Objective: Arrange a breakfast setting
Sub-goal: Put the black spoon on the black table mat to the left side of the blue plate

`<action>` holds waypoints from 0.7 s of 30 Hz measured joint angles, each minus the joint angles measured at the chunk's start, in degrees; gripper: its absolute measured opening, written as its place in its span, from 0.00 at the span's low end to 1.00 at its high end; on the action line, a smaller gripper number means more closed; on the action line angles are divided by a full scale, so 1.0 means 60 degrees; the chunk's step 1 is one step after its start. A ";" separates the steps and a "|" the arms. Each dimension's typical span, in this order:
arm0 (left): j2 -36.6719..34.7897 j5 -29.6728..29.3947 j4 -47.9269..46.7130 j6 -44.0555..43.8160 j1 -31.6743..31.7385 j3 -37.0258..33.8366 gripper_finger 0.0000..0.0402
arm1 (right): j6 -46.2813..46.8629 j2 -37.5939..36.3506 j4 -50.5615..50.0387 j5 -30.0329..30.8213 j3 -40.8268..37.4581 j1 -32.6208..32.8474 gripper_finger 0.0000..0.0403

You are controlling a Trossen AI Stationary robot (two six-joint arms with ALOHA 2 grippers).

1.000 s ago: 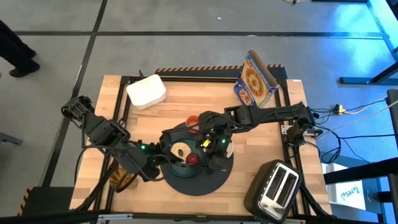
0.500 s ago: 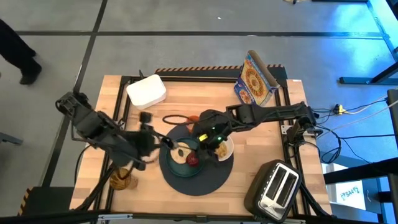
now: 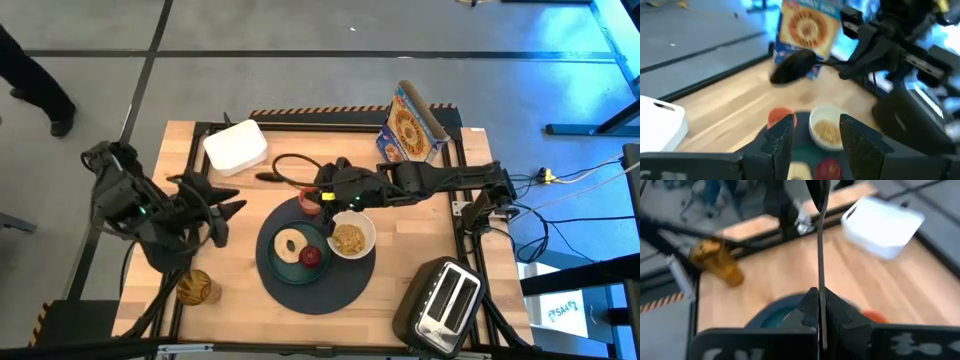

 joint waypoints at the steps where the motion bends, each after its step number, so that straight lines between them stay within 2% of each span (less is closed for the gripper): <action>1: 0.0000 -0.0320 0.0232 -0.0292 0.0009 -0.0331 0.38 | -0.0101 0.0000 0.0231 0.0256 0.0000 0.0058 0.01; 3: 0.0020 -0.1038 0.0781 -0.0710 0.0039 -0.1082 0.38 | -0.0379 0.0000 0.0849 0.0888 0.0000 0.0101 0.01; 6: 0.0036 -0.2061 0.1518 -0.0719 0.0056 -0.2011 0.38 | -0.0872 0.0000 0.1857 0.1216 0.0000 0.0220 0.00; 10: 0.0029 -0.3790 0.2486 -0.0714 0.0113 -0.2729 0.38 | -0.1530 0.0000 0.3210 0.1250 0.0000 0.0361 0.00; 13: 0.0027 -0.4639 0.3109 -0.0721 0.0111 -0.2840 0.38 | -0.2108 0.0000 0.3850 0.1053 0.0000 0.0375 0.00; 18: 0.0022 -0.4374 0.3638 -0.0625 0.0115 -0.2406 0.38 | -0.2832 0.0000 0.4385 0.0510 0.0000 0.0342 0.00; 21: 0.0022 -0.2772 0.3967 0.0779 0.0118 -0.1779 0.38 | -0.2988 0.0000 0.4407 0.0217 0.0000 0.0342 0.00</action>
